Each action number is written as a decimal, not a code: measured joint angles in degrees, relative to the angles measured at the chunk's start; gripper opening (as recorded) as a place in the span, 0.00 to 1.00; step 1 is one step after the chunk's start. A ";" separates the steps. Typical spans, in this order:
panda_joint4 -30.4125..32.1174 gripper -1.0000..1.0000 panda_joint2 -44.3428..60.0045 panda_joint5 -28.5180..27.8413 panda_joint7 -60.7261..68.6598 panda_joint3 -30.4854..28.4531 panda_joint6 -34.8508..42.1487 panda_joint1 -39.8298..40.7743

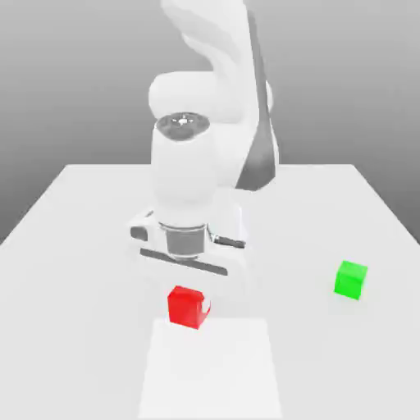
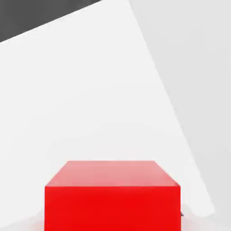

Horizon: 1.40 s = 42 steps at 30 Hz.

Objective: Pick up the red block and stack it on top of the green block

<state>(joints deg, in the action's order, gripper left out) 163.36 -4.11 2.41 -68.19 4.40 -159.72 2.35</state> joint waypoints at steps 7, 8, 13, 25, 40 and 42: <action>0.46 0.00 -4.97 6.11 -19.09 9.78 3.50 -8.50; 0.54 0.00 -5.59 6.97 -21.88 11.31 3.94 -9.75; 1.00 0.00 -8.31 11.08 -35.95 19.11 5.85 -15.86; 2.11 0.00 -7.86 12.76 -62.29 34.02 4.93 -22.44; 2.03 0.00 4.20 -7.58 -76.44 36.19 -4.64 -14.74; 1.93 0.00 5.52 -10.16 -78.27 35.49 -5.70 -14.80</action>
<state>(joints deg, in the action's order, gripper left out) 165.29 1.41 -7.75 -146.46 39.89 -165.42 -12.44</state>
